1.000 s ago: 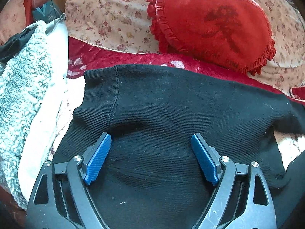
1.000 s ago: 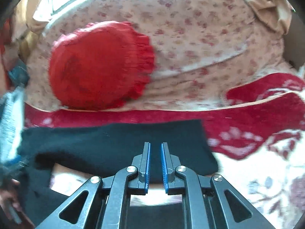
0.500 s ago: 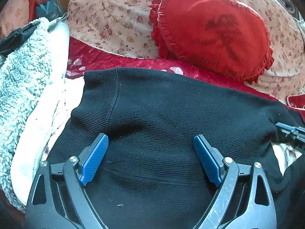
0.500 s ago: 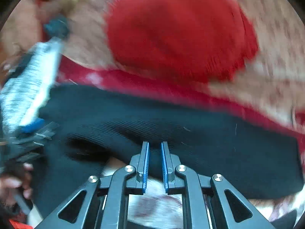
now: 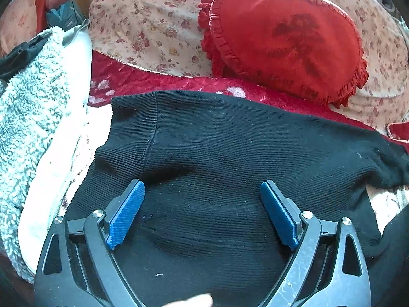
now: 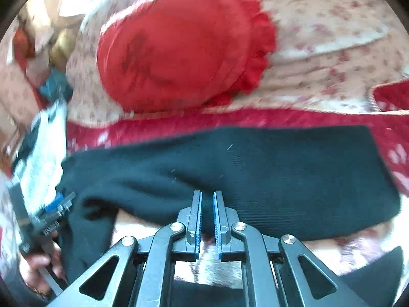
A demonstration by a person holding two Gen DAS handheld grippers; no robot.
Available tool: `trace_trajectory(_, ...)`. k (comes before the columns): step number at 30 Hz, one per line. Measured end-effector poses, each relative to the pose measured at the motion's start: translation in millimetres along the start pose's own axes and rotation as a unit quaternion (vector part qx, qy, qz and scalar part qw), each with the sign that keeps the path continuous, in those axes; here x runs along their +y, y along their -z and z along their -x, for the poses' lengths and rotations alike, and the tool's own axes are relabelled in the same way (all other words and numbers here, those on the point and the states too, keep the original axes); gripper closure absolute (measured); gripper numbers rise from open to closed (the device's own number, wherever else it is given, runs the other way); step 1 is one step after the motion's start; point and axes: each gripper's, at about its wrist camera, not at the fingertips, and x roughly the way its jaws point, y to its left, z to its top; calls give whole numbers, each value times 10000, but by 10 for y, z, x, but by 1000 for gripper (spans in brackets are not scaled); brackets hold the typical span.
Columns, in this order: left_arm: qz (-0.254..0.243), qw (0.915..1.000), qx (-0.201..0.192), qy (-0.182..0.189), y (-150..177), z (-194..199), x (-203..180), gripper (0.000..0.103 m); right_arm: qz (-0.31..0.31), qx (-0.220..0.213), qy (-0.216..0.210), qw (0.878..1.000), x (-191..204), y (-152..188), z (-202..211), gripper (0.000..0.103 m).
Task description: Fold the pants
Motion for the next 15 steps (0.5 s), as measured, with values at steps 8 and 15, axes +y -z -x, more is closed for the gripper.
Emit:
trace_trajectory(8, 4, 10000, -3, -3, -4, 4, -4, 11, -264, 72, 1045, 9942, -387, 36, -14, 92)
trace_trajectory(15, 62, 10000, -19, 16, -2, 12, 11, 10, -115, -6, 1198, 9927, -339, 58, -7, 92)
